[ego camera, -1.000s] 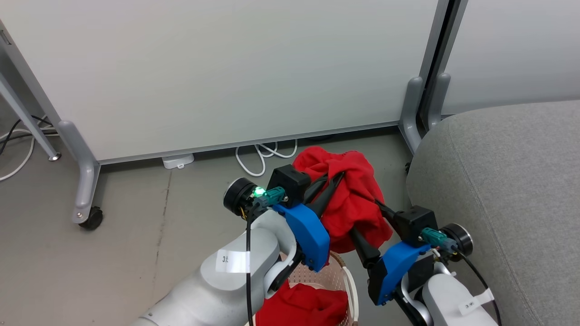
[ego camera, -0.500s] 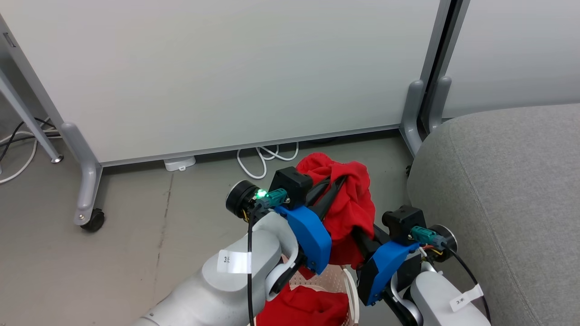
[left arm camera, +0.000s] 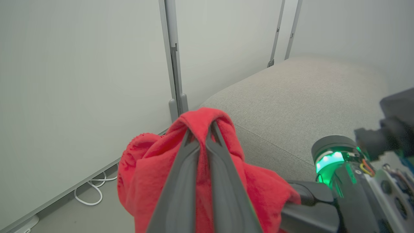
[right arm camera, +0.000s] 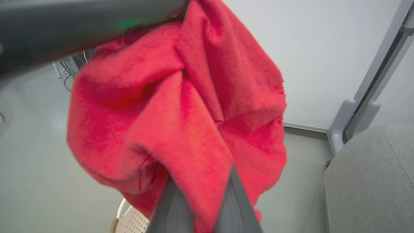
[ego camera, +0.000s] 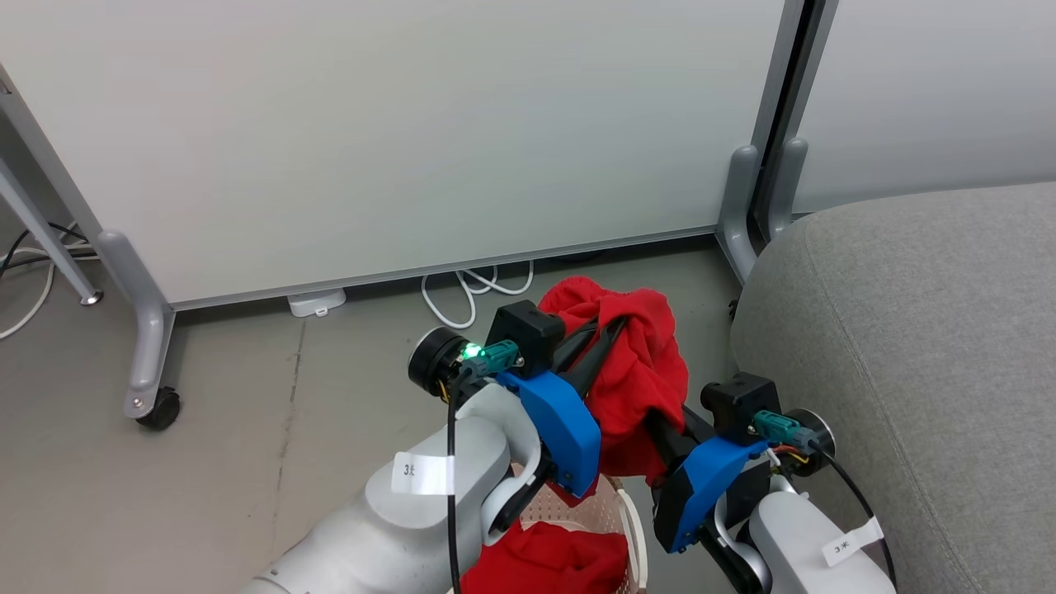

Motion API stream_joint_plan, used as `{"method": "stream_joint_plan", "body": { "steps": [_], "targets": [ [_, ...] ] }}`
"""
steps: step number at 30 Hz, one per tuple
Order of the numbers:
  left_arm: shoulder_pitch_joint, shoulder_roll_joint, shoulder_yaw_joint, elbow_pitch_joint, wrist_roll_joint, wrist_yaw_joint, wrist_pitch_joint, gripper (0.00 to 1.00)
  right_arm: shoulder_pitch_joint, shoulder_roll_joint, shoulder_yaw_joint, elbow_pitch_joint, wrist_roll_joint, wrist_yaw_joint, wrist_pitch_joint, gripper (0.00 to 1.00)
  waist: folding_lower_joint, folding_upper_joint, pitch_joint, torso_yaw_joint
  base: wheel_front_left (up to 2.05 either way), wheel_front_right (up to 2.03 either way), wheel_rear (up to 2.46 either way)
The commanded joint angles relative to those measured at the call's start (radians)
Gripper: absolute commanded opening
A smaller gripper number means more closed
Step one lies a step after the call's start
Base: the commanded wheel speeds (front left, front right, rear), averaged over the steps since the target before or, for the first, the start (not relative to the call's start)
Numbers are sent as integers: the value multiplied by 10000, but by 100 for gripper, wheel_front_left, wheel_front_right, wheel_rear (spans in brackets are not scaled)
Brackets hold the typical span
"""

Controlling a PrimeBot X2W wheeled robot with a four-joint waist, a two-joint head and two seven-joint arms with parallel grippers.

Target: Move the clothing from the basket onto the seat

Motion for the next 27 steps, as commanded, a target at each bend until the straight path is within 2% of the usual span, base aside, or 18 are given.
{"method": "stream_joint_plan", "body": {
  "steps": [1,9,10,11,12,17,27],
  "targets": [
    [-41,1,56,-10,-1,-5,-50,0,-126,-33,-4,39,-34,5,-55,0,-1,0,10,-2,0,0,0],
    [43,1,201,-41,75,71,-50,0,-168,-33,-49,112,-27,5,-111,0,-1,0,41,-34,0,0,0],
    [12,1,323,-127,139,121,-52,23,-173,-33,-57,119,-23,5,-115,0,-1,0,48,-37,0,0,0],
    [11,1,421,-198,238,170,-52,68,-171,-33,-58,128,-13,5,-115,0,-1,0,53,-41,0,0,0],
    [43,1,508,-247,361,218,-52,100,-163,-33,-63,142,-13,5,-128,0,-1,0,57,-47,0,0,0],
    [412,2,1013,-454,974,222,-41,100,-171,-33,-164,118,-67,5,-184,0,-1,0,77,-63,0,0,0],
    [2299,501,3329,-2180,3069,191,-39,100,-42,-33,-675,-106,-359,5,-229,0,-1,0,181,-41,0,0,0]
  ]
}}
